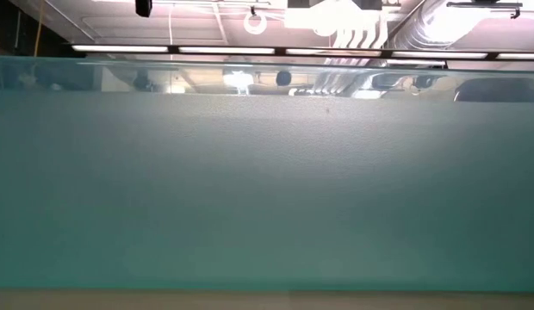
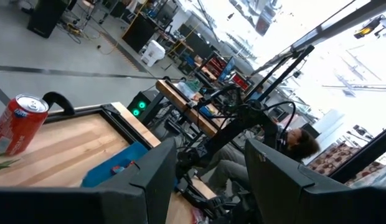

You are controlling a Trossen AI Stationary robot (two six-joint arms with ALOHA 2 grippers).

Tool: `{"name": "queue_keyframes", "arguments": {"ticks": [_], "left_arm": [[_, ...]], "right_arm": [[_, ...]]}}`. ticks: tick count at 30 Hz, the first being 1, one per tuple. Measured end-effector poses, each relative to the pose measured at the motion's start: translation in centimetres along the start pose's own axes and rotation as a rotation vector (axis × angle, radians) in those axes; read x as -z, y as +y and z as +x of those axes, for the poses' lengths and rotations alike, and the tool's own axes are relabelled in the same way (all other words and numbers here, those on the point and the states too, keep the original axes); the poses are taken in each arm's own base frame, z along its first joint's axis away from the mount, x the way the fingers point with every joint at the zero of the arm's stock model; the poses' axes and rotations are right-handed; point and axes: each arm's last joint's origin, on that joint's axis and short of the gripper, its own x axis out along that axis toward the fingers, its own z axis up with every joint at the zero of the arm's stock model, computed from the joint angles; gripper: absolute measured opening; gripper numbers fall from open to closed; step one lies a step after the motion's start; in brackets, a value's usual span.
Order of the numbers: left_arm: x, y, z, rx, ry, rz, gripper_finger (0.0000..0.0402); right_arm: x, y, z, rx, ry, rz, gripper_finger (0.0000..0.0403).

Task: Sort candy
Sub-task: Put the brown chocolate bar into the transparent bin

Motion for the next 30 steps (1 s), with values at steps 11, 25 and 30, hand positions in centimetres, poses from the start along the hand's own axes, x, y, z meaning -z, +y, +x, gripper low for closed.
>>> {"name": "queue_keyframes", "arguments": {"ticks": [11,25,30], "left_arm": [[-1.1,-1.0,-0.5,0.145,-0.054,0.086,0.0177],[3.8,-1.4,2.6,0.131,0.119,0.526,0.0177],[7.3,-1.8,4.4,0.165,0.202,0.720,0.0177]], "right_arm": [[2.4,0.3,-5.7,0.076,-0.019,-0.147,0.0018],[0.8,-1.9,-23.6,-0.150,-1.050,-0.328,0.0001],[-3.0,-1.6,-28.0,-0.136,-1.308,-0.564,0.0000]]}}
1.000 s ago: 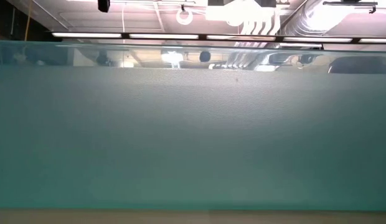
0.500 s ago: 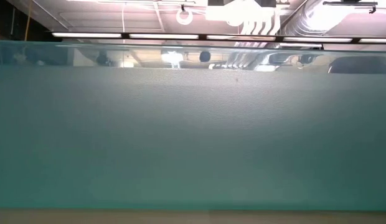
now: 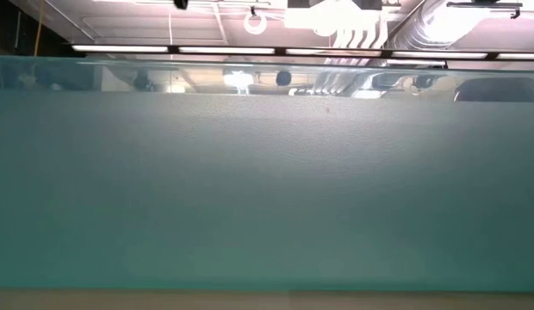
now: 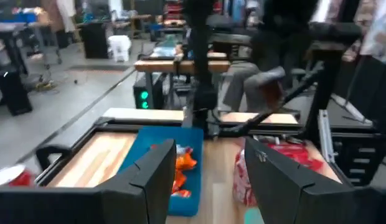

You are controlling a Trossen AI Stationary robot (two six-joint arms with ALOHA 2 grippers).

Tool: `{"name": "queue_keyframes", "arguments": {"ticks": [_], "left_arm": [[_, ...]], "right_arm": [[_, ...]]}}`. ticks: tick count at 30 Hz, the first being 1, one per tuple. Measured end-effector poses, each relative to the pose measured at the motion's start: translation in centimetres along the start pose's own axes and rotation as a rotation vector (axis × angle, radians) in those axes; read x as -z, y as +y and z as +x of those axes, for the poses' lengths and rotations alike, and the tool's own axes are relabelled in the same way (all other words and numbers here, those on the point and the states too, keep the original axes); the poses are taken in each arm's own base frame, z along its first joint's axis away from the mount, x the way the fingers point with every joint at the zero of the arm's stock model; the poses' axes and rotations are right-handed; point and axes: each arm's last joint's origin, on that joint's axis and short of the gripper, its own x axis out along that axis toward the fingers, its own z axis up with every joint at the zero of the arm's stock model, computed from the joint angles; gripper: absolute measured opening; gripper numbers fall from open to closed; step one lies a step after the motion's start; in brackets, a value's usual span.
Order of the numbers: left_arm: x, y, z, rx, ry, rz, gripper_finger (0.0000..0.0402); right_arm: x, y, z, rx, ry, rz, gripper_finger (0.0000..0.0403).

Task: Sort candy
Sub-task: Put the brown chocolate bar into the transparent bin

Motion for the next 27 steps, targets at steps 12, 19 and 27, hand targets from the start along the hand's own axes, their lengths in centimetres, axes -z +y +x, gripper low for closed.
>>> {"name": "queue_keyframes", "arguments": {"ticks": [12,19,27], "left_arm": [[-0.2,-3.2,1.3,0.168,-0.142,-0.024,0.0177],[-0.5,-3.6,1.3,0.182,-0.153,0.010,0.0177],[-0.5,-3.3,1.4,0.238,-0.148,0.003,0.0177]], "right_arm": [[-4.7,-2.6,5.6,-0.167,-0.301,-0.312,0.0000],[-4.7,-3.3,6.9,-0.159,-0.281,-0.327,0.0000],[-5.0,-3.3,6.9,-0.164,-0.317,-0.372,0.0000]]}}
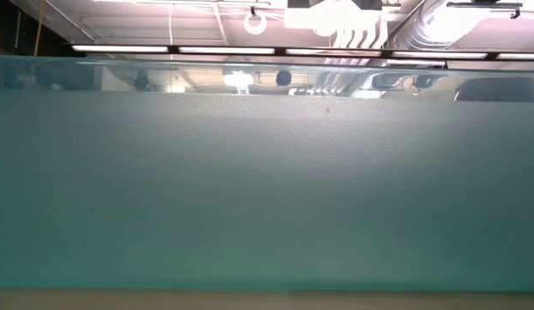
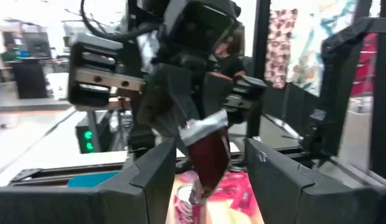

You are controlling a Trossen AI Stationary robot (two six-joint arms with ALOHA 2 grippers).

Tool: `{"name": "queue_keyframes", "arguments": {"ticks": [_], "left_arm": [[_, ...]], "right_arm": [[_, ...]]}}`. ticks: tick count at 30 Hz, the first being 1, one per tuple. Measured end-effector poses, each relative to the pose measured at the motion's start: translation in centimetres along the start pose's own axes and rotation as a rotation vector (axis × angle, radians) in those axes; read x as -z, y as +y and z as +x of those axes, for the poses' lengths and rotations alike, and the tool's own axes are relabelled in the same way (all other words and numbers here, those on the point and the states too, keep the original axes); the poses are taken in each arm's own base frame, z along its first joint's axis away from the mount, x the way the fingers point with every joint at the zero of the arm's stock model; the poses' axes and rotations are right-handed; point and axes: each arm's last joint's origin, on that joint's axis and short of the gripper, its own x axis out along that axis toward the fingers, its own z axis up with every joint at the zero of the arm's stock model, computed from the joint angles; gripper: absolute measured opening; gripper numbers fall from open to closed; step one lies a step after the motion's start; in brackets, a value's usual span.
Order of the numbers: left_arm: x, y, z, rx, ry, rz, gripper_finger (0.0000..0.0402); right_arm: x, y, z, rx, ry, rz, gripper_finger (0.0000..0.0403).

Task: Sort candy
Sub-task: Put the brown chocolate bar into the transparent bin

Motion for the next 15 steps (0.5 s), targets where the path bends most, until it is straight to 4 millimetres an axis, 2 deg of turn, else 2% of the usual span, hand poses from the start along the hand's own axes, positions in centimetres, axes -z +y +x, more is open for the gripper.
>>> {"name": "queue_keyframes", "arguments": {"ticks": [5,8,11,15], "left_arm": [[0.46,0.27,0.42,0.005,0.011,-0.018,0.0177],[0.74,0.50,0.70,0.013,0.018,-0.049,0.0164],[0.89,0.53,0.74,0.014,0.025,-0.050,0.0119],[0.77,0.76,0.69,0.023,0.022,-0.054,0.0024]], "right_arm": [[0.00,0.07,0.00,-0.023,-0.004,-0.008,0.0000],[0.01,0.04,0.00,-0.013,-0.001,-0.007,0.0000],[-0.01,0.03,0.00,-0.010,-0.002,0.012,0.0000],[0.00,0.01,0.00,-0.005,-0.001,0.052,0.0001]]}}
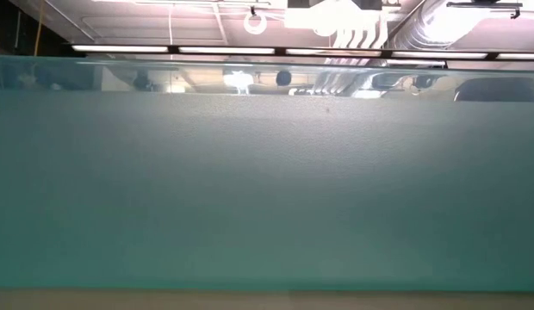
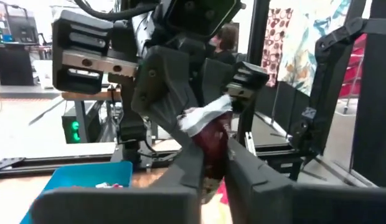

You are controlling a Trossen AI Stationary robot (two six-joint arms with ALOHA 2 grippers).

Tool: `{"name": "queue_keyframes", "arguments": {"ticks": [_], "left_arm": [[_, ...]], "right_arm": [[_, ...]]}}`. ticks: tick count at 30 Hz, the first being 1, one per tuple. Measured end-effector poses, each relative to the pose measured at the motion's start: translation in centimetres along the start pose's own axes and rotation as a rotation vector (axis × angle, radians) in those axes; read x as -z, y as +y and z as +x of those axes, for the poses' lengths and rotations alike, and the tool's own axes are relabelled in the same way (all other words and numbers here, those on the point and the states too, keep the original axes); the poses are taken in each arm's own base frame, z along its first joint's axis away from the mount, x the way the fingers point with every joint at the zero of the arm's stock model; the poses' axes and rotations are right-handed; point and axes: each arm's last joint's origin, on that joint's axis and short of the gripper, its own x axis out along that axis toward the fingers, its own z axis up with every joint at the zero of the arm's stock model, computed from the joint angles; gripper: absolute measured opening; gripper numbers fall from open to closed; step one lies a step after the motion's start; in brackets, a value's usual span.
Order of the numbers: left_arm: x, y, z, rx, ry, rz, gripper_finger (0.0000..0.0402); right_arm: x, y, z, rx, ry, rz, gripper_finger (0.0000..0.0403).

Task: Sort candy
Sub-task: Put the brown chocolate bar into the transparent bin

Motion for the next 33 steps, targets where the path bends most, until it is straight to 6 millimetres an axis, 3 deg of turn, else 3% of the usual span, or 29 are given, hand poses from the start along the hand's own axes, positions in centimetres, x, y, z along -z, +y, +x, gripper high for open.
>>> {"name": "queue_keyframes", "arguments": {"ticks": [4,8,13,16,19,22,28,33], "left_arm": [[-0.2,0.4,-0.1,-0.018,-0.004,-0.029,0.0013],[-0.9,0.5,-1.1,-0.044,0.008,-0.024,0.0005],[-1.8,1.3,-4.7,-0.223,0.142,0.036,0.0002],[-1.3,2.5,-7.6,-0.415,0.296,-0.029,0.0001],[0.1,3.8,-9.9,-0.587,0.458,-0.158,0.0001],[2.5,4.9,-10.9,-0.704,0.549,-0.290,0.0001],[8.8,7.0,-12.0,-0.881,0.727,-0.653,0.0000],[11.8,8.3,-12.1,-0.935,0.852,-0.838,0.0000]], "right_arm": [[0.1,-0.1,-0.1,0.065,0.015,0.076,0.0025],[0.2,-0.5,-0.9,0.173,0.063,0.135,0.0084],[0.7,-1.1,-4.0,0.366,0.174,0.187,0.0168],[1.9,-1.5,-5.8,0.434,0.301,0.257,0.0200],[3.3,-1.4,-7.1,0.452,0.435,0.317,0.0215],[4.8,-1.1,-7.8,0.466,0.547,0.344,0.0217],[7.8,0.5,-8.8,0.478,0.628,0.431,0.0217],[10.3,1.8,-9.6,0.500,0.648,0.525,0.0217]]}}
